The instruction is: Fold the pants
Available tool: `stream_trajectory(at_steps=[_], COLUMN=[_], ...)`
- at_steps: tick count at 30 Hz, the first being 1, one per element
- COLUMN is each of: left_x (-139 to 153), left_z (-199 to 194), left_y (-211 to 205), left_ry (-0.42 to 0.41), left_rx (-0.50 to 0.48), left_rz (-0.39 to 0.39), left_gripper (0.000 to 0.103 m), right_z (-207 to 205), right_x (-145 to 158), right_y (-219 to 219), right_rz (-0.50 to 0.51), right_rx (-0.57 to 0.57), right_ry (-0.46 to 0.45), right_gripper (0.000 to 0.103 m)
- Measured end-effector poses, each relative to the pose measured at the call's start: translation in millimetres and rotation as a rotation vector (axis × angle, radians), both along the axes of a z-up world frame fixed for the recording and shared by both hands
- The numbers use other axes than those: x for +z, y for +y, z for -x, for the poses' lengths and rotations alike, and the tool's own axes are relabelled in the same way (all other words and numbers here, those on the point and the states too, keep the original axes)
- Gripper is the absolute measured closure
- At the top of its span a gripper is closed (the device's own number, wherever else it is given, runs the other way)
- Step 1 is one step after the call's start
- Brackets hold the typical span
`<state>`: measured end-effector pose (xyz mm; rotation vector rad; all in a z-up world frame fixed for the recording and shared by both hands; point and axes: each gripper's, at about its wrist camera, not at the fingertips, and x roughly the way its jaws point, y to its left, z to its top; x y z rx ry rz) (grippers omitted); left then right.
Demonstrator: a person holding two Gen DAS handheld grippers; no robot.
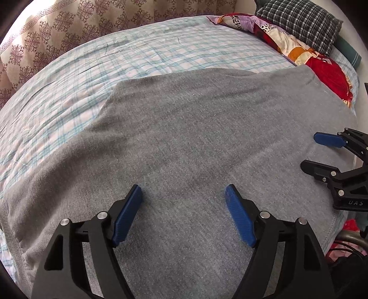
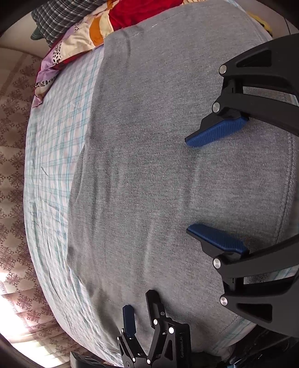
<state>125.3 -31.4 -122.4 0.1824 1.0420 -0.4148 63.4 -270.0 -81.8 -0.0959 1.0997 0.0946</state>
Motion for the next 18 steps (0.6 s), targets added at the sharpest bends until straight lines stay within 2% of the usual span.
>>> stream_trajectory(at_steps=[4, 8, 13, 15, 18], left_x=[-0.6, -1.5, -2.1, -2.1, -2.6], left_z=[0.8, 0.6, 1.0, 0.9, 0.4], left_y=[-0.4, -0.4, 0.0, -0.2, -0.9], left_ry=[-0.009, -0.009, -0.008, -0.008, -0.008], left_rx=[0.01, 0.013, 0.012, 0.012, 0.013], left_rz=[-0.018, -0.021, -0.02, -0.022, -0.033], left_gripper=[0.021, 0.02, 0.02, 0.019, 0.019], right_z=[0.3, 1.5, 5.0, 6.8, 5.4], right_x=[10.9, 28.0, 12.7, 9.2, 5.2], right_y=[-5.8, -32.3, -71.7, -77.3, -72.2], right_rz=[-0.013, 0.006, 0.036, 0.004, 0.04], right_rx=[-0.023, -0.11, -0.207, -0.202, -0.179], right_ry=[-0.01, -0.054, 0.018, 0.019, 0.015], right_gripper=[0.032, 0.032, 0.031, 0.03, 0.028])
